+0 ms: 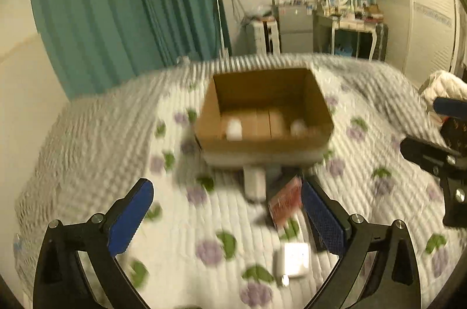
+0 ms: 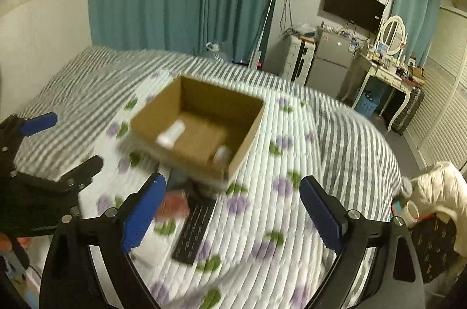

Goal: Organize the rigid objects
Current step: 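Grasp the white square charger with the left tool while the right tool grasps the black remote, then place the white charger in the box with the left tool while the right tool drops the remote in, then grasp the pink card case with the right tool while the left tool grasps the white cylinder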

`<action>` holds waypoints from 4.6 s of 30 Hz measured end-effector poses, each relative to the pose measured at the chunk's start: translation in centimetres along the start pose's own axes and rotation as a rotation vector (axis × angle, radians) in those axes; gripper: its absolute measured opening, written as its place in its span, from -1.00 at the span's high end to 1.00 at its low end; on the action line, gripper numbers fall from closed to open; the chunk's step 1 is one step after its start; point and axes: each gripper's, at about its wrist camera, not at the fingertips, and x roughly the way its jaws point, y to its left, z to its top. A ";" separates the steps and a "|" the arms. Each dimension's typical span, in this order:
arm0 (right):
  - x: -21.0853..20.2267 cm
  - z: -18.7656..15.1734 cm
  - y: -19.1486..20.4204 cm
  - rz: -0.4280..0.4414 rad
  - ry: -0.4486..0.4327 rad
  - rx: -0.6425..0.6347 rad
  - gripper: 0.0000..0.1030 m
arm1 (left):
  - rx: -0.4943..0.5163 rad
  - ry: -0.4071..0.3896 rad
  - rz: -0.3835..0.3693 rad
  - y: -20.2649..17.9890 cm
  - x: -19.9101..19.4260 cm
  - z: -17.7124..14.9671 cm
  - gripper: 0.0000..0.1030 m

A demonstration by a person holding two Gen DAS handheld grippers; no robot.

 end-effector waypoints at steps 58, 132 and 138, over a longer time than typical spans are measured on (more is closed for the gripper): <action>13.8 -8.9 5.8 0.077 0.257 0.038 0.67 | -0.149 0.193 -0.075 2.7 7.1 -5.1 0.01; 19.9 -6.4 8.1 0.156 0.251 0.033 -0.30 | -0.179 0.180 0.023 5.7 13.6 -2.6 -1.00; 15.9 -6.3 6.0 0.168 0.150 0.059 -0.30 | -0.167 0.174 0.025 3.6 13.5 -2.2 -1.00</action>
